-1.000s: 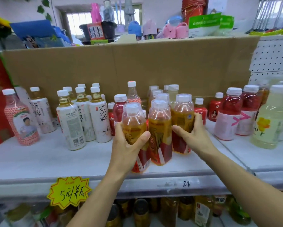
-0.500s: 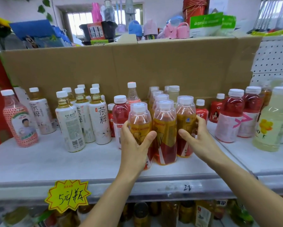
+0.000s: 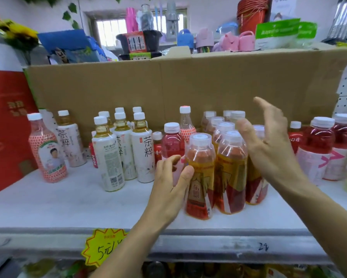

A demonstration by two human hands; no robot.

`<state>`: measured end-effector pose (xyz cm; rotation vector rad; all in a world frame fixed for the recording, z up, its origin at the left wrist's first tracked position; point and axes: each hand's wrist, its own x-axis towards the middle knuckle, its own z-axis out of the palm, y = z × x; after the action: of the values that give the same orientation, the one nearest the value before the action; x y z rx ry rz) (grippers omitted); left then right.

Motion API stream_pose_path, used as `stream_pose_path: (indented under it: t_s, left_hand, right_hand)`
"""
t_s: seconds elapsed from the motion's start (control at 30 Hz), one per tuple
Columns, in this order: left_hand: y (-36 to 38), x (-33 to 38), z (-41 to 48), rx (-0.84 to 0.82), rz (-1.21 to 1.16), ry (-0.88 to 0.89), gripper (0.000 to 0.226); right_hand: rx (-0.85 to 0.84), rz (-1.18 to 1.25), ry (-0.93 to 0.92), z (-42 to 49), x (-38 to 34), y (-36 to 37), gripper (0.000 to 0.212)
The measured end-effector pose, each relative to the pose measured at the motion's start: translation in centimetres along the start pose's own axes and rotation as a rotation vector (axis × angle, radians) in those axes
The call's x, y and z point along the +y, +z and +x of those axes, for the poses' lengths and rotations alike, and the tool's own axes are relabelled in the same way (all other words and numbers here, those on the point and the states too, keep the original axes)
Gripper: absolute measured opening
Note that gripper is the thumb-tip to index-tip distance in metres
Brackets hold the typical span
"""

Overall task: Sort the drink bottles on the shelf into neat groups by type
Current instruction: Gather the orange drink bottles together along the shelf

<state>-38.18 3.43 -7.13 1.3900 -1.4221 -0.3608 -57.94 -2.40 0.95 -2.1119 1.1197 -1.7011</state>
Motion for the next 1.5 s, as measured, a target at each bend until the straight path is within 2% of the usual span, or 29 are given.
stream_pose_path:
  t_s: [0.17,0.37,0.5,0.63,0.7,0.8,0.87,1.0,1.1,1.23,1.37,1.5]
  left_hand:
    - [-4.5,-0.4,-1.2,0.109,-0.031,0.044,0.021]
    - [-13.1,-4.0,-1.3,0.228,-0.003,0.089,0.018]
    - [-19.9,-8.4,0.2,0.358,0.048,0.089,0.026]
    - [-26.6,-13.8,3.1,0.567,0.103,-0.017,0.056]
    - [-29.4,-15.6,5.1,0.606,0.129,-0.091,0.071]
    - [-31.7,-17.7,8.1,0.511,0.154,-0.188,0.092]
    - [-32.4,-19.1,9.7,0.432,0.133,-0.217,0.097]
    - [-33.3,-21.8,11.2,0.353,0.052,-0.199,0.078]
    - [-34.6,-22.8,11.3,0.363,0.028,-0.160,0.073]
    - [-36.5,-23.9,11.5,0.390,0.020,-0.159,0.074]
    - [-36.9,-24.3,11.5,0.366,0.002,-0.165,0.076]
    - [-36.8,-24.2,11.4,0.355,0.000,-0.168,0.075]
  right_hand:
    - [-0.050,0.086,-0.297,-1.1,-6.5,3.8,0.037]
    - [-0.263,0.264,-0.307,-4.6,-10.5,12.6,0.027]
    - [-0.416,0.305,-0.241,-5.6,-12.7,20.2,0.022]
    - [-0.561,0.323,-0.088,-5.6,-15.3,28.0,0.026]
    - [-0.590,0.327,-0.013,-5.1,-16.4,31.4,0.031]
    - [-0.601,0.379,0.130,-3.9,-17.5,35.8,0.040]
    - [-0.601,0.371,0.204,-2.9,-17.8,38.3,0.044]
    - [-0.578,0.346,0.292,-1.2,-17.7,43.1,0.051]
    - [-0.556,0.300,0.308,0.2,-17.3,46.4,0.056]
    - [-0.490,0.325,0.334,2.1,-17.0,50.7,0.073]
    - [-0.479,0.394,0.389,3.2,-16.8,53.6,0.068]
    - [-0.467,0.346,0.366,2.9,-16.4,53.5,0.059]
